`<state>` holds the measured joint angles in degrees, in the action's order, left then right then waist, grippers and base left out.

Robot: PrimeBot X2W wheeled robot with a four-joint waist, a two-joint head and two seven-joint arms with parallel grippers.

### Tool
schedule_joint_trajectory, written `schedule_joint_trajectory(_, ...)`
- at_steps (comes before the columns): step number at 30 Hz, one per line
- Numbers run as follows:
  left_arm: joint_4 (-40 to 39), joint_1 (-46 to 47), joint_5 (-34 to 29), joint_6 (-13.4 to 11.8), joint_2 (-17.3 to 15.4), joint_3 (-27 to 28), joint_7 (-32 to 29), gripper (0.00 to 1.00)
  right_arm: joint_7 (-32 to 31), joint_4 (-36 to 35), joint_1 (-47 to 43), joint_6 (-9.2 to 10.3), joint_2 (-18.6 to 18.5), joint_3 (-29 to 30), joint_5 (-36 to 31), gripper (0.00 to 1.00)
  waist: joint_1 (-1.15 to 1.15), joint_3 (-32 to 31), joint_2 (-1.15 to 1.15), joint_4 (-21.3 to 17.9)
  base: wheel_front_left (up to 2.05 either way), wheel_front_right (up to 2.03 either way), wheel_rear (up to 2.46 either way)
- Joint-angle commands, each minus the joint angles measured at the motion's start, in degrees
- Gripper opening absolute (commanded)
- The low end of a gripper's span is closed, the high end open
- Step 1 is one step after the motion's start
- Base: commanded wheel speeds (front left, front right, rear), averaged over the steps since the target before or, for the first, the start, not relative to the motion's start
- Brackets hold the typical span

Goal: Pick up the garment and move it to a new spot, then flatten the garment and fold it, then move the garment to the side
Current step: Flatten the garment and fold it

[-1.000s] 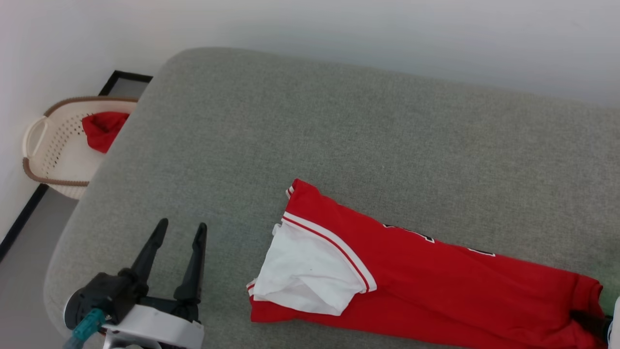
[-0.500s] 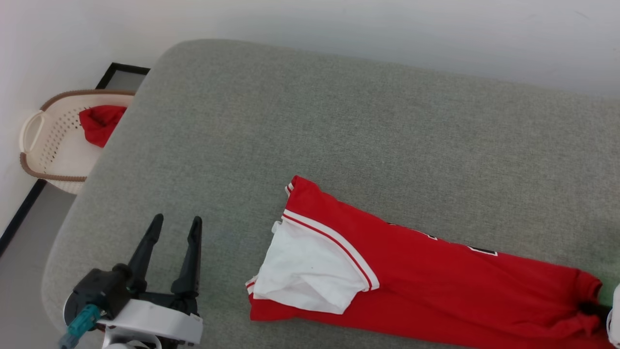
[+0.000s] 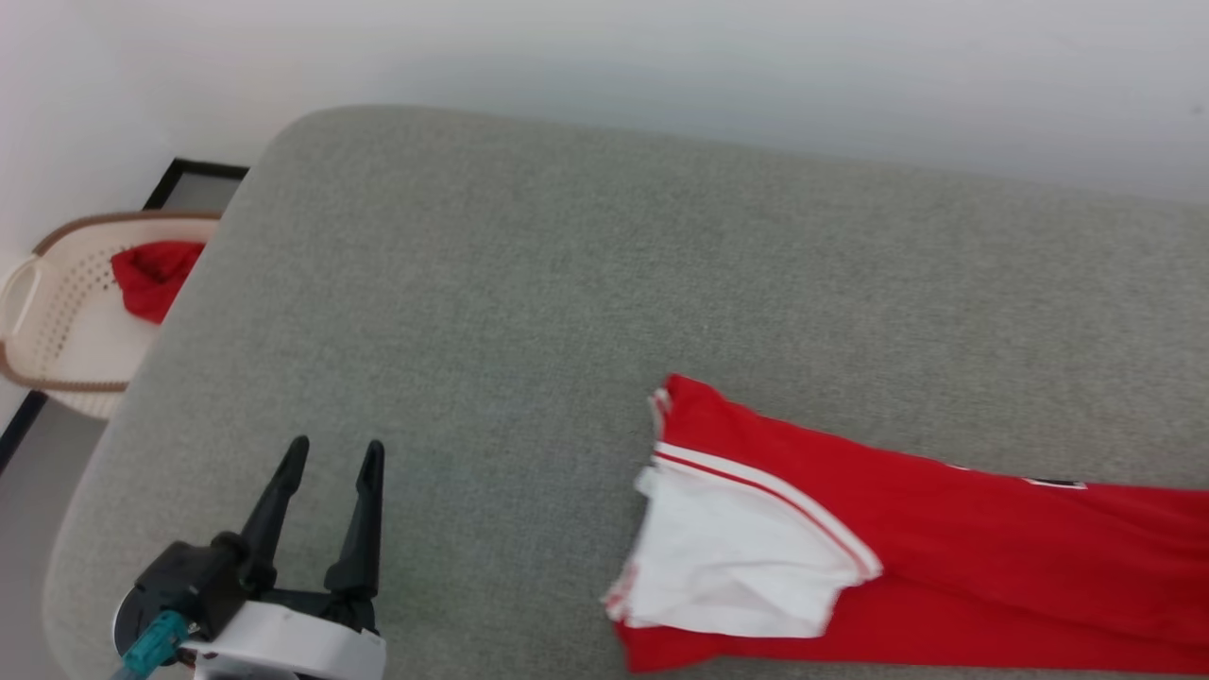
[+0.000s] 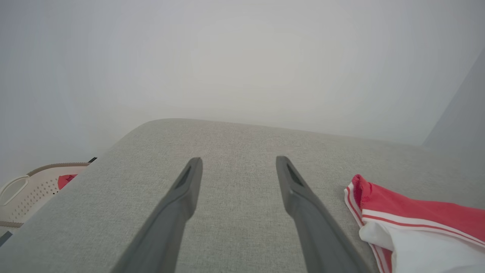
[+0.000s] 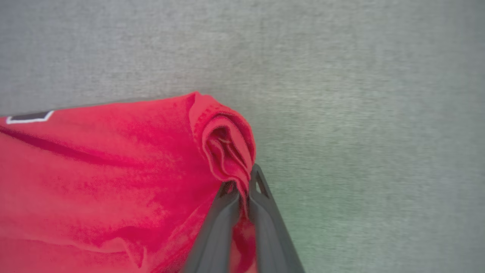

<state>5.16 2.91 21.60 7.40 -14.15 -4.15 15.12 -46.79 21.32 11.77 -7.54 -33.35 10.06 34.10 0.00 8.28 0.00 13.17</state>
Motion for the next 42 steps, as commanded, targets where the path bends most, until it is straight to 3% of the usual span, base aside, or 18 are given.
schedule_joint_trajectory(1,0.04,-0.71,-0.01,0.14,-0.21,0.15,-0.03,1.0,0.85,1.02,0.62,0.1,-1.51,0.4,-0.72,0.0,0.0,-1.01,0.0,-0.95,0.0,0.0,0.0)
schedule_joint_trajectory(8,0.52,-2.31,0.47,0.15,-0.86,0.59,-0.03,1.0,2.73,3.48,2.25,0.09,-3.99,-0.85,0.39,0.0,0.0,-3.03,0.0,-2.9,0.0,0.0,0.0)
schedule_joint_trajectory(14,0.63,-3.93,0.77,0.15,-1.08,1.29,-0.03,1.0,1.52,-3.01,1.37,0.09,-2.59,-4.12,5.91,0.0,0.0,-5.12,0.0,-4.02,0.0,0.0,0.0)
schedule_joint_trajectory(23,0.95,-5.3,1.43,0.15,-1.24,1.03,-0.03,1.0,-2.58,-18.48,-0.65,0.09,4.25,-9.17,11.36,0.0,0.0,-7.06,0.0,-4.27,0.0,0.0,0.0)
schedule_joint_trajectory(28,1.26,-4.87,1.79,0.15,-1.19,0.39,-0.03,1.0,-3.17,-22.45,0.39,0.09,8.27,-12.45,11.09,0.0,0.0,-7.33,0.0,-3.64,0.0,0.0,0.0)
schedule_joint_trajectory(35,2.21,-3.34,2.57,0.15,-0.84,-1.1,-0.03,1.0,-1.09,-21.41,3.74,0.09,15.29,-20.48,8.35,0.0,0.0,-7.27,0.0,-1.78,0.0,0.0,0.0)
schedule_joint_trajectory(42,2.87,-2.21,2.96,0.15,-0.4,-2.18,-0.03,1.0,2.75,-16.43,6.73,0.09,19.25,-26.08,5.67,0.0,0.0,-6.87,0.0,-0.24,0.0,0.0,0.0)
